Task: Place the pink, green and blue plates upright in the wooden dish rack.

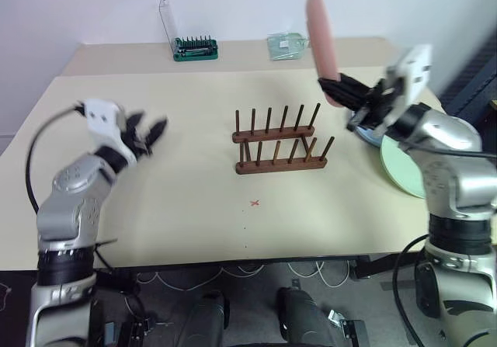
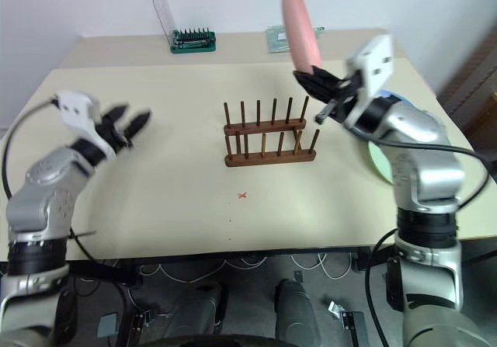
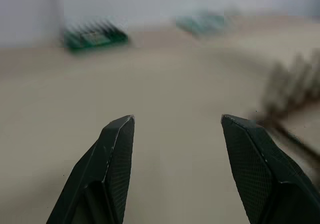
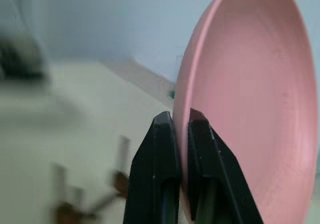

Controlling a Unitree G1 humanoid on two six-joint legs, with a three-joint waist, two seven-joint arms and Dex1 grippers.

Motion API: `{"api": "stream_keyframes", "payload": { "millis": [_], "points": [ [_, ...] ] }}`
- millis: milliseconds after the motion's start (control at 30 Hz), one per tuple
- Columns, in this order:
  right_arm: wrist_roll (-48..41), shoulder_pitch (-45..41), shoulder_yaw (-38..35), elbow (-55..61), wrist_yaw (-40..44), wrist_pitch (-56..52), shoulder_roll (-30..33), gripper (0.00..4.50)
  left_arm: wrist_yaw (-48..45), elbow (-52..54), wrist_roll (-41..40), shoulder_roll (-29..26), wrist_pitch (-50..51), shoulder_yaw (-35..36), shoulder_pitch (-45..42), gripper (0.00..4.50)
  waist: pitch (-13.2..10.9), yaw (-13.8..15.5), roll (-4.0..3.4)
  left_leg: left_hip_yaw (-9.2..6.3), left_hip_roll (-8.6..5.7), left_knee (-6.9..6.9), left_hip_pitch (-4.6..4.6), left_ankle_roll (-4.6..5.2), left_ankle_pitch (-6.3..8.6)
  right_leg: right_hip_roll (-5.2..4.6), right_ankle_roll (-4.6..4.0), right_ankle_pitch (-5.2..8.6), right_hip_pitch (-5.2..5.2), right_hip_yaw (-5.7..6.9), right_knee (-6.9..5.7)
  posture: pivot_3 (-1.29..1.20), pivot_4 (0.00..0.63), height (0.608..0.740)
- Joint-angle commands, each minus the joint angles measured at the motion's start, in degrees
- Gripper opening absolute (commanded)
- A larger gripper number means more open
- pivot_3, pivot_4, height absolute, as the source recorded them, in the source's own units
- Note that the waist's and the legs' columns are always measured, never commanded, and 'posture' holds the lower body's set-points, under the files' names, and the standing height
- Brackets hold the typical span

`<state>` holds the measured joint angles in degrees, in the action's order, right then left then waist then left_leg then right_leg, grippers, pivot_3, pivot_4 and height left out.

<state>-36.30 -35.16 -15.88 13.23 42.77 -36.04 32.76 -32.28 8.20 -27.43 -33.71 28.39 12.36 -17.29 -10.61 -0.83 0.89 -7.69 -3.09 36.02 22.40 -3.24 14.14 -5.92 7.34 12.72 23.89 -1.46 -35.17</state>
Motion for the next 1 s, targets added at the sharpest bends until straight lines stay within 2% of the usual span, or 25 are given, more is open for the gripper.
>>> {"api": "stream_keyframes", "payload": {
  "millis": [33,167,300,867,967,1000],
  "points": [
    [-7.43,1.49,-2.71,3.19,-1.85,-5.49,-0.21,0.0,-7.29,6.52,-0.68,-3.2,-1.66,-2.26,2.84,2.81,0.0,0.01,-0.02,0.01,0.01,0.01,0.0,0.0,0.0,0.0,-0.07,0.03,0.0,0.0,0.0,0.0,0.15,0.74],
    [-11.17,2.56,-3.23,3.13,-3.96,-8.04,-0.83,0.0,-11.3,8.86,1.05,-5.33,-1.22,-6.65,6.3,2.81,-0.03,-0.05,-0.15,0.08,0.0,0.01,-0.01,0.01,0.01,0.0,-0.11,0.05,0.0,-0.03,0.01,0.0,0.15,0.74],
    [-12.85,2.78,-3.46,0.82,-5.52,-8.83,-1.34,0.0,-13.33,12.27,-1.22,-2.75,-1.18,-9.68,7.05,2.81,-0.05,-0.02,-0.19,0.08,0.01,0.01,-0.01,0.02,0.01,0.0,-0.01,-0.01,0.02,-0.03,-0.01,0.0,0.15,0.74],
    [-16.63,2.38,-4.24,-7.14,-6.29,-10.32,-1.36,0.0,-13.71,13.6,0.51,-0.2,-1.65,-13.76,6.67,2.81,-0.05,-0.1,-0.19,0.09,0.02,0.03,-0.01,0.03,0.01,0.01,0.0,-0.01,0.01,-0.02,-0.01,0.0,0.15,0.74],
    [-16.28,2.68,-3.85,-7.3,-6.34,-9.87,-1.37,0.99,-13.75,13.28,1.0,0.1,-1.87,-13.74,6.67,2.84,-0.05,-0.1,-0.19,0.09,0.02,0.02,-0.01,0.03,0.01,0.01,0.0,-0.01,0.02,-0.02,-0.01,0.0,0.15,0.74],
    [-16.06,2.71,-3.86,-7.35,-6.53,-9.58,-1.46,1.44,-13.8,13.23,1.09,0.17,-1.96,-13.68,6.74,2.84,-0.05,-0.1,-0.19,0.09,0.02,0.03,-0.01,0.03,0.01,0.01,0.01,-0.01,0.02,-0.03,-0.01,0.0,0.15,0.74]
  ]
}}
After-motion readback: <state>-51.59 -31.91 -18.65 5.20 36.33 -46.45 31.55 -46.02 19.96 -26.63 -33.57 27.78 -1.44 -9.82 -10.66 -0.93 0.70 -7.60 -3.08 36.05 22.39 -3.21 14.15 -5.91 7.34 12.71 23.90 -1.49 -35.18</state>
